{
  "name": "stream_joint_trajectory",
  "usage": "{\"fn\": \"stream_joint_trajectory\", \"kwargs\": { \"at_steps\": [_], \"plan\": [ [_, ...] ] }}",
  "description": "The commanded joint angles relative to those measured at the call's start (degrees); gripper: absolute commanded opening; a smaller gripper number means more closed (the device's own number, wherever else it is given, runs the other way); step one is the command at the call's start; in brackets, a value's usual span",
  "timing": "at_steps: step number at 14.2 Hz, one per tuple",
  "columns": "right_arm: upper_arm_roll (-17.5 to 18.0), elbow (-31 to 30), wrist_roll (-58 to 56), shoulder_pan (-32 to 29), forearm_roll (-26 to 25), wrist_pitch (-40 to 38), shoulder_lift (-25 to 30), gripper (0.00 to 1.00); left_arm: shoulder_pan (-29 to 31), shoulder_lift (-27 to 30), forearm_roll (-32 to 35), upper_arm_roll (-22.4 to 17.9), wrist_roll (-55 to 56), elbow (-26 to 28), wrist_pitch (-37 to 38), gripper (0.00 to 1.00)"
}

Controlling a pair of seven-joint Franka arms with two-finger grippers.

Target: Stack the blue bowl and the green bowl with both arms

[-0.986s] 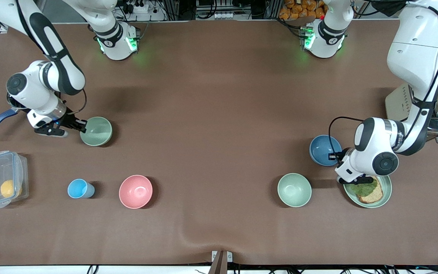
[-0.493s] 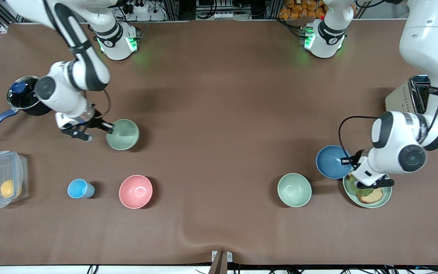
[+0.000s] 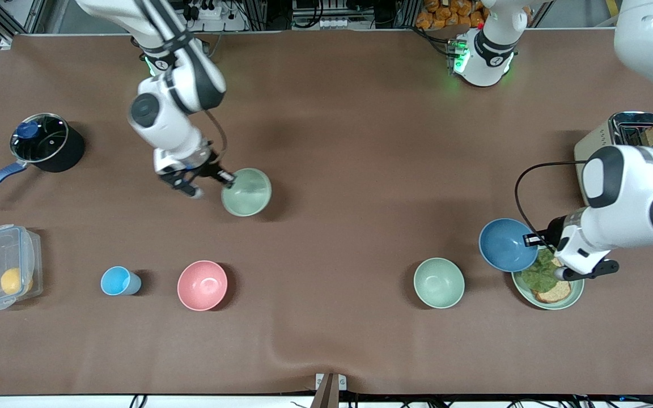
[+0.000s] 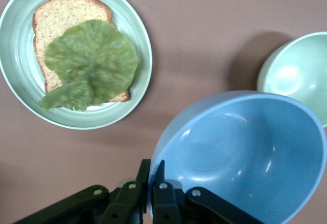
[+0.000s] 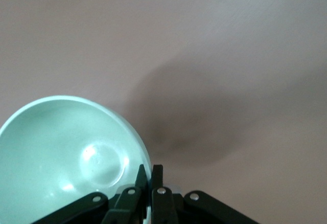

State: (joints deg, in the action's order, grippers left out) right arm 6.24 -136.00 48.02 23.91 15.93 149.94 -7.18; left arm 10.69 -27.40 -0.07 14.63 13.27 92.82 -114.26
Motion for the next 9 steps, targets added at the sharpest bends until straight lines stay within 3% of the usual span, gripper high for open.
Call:
{"fn": "stream_joint_trajectory", "kwargs": {
  "at_steps": [1,4,7,9],
  "plan": [
    [-0.61,1.61,9.76,7.61,1.47,2.45,-0.99,0.0,-0.05,1.91,-1.78,1.01,2.45,1.39,0.35,0.0],
    [-0.61,3.11,14.81,12.03,1.47,3.78,-3.01,0.0,0.3,2.62,-2.83,4.52,7.18,1.92,1.85,0.0],
    [-0.79,4.33,21.57,18.61,1.21,10.97,-8.97,0.0,-0.05,2.62,-2.92,9.26,16.24,3.32,1.5,0.0],
    [-0.88,5.39,22.72,20.46,1.21,11.34,-11.09,0.0,-0.05,3.32,-2.92,12.08,20.37,4.12,1.41,0.0]
  ]
}}
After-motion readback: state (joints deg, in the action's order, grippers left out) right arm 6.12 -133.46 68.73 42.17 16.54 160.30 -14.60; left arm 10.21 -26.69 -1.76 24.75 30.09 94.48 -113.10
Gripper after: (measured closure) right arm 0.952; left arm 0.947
